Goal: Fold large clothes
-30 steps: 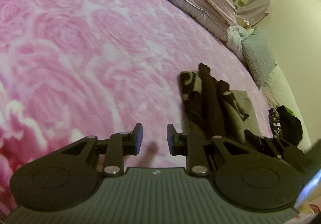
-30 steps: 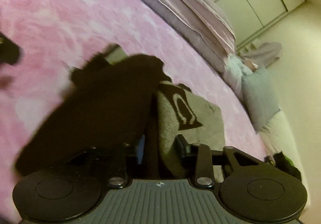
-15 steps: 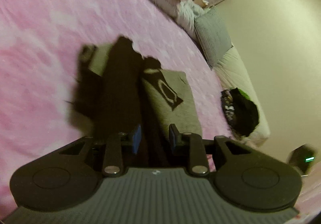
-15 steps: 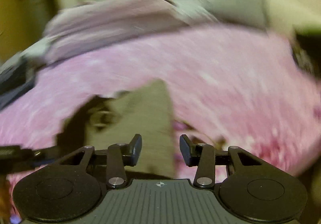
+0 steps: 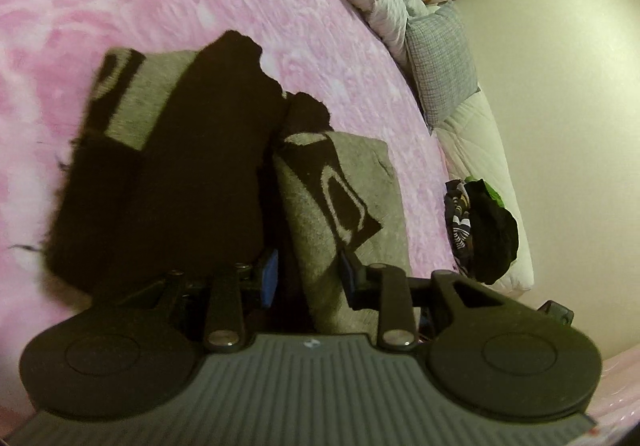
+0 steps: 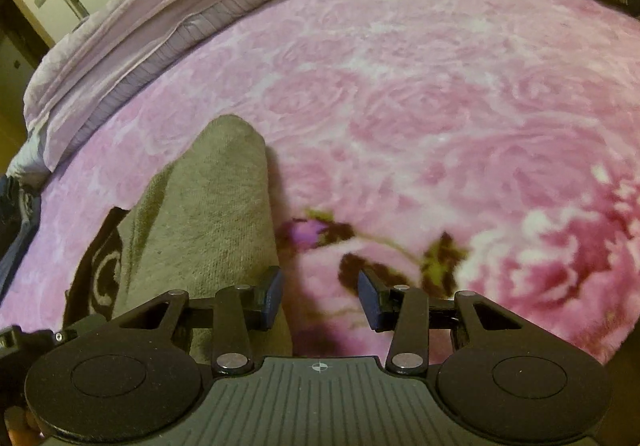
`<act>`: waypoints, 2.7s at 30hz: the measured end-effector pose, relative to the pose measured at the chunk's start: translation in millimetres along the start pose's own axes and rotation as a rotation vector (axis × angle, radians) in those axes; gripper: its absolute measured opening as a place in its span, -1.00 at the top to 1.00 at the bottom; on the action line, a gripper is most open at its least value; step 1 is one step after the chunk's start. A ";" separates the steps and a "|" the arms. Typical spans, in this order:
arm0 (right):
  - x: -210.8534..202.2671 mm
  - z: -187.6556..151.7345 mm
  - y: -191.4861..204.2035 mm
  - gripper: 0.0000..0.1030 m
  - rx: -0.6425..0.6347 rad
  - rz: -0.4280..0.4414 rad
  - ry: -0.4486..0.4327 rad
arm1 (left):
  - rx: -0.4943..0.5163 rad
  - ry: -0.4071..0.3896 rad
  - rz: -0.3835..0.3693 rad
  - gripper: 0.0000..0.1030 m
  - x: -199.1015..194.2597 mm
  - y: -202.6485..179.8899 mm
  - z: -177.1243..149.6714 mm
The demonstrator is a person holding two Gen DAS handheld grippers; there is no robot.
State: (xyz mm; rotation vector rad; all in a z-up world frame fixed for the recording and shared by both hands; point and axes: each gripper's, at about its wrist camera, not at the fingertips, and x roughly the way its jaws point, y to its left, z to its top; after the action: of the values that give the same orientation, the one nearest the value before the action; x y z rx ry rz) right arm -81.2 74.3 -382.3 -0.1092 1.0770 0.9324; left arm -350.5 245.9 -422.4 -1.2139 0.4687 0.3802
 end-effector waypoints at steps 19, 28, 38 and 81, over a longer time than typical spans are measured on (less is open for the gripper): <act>-8.0 -36.8 128.3 0.57 -0.553 -0.008 -0.083 | 0.188 -0.190 0.129 0.73 -82.4 16.3 8.7; 0.5 -44.0 122.4 0.55 -0.631 0.018 -0.104 | 0.167 -0.191 0.104 0.49 -88.6 26.5 7.0; 19.4 39.2 65.6 0.41 -0.109 0.233 -0.078 | 0.191 -0.190 0.111 0.90 -71.1 24.8 57.4; -42.2 -197.6 74.6 0.92 -1.428 0.048 -0.253 | 0.271 -0.206 0.181 0.87 -132.2 30.8 -126.6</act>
State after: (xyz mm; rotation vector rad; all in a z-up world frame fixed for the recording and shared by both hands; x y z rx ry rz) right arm -278.2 -2.3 -423.3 -1.0994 0.0096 1.5540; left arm -495.8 130.9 -411.1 -0.8621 0.4373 0.5709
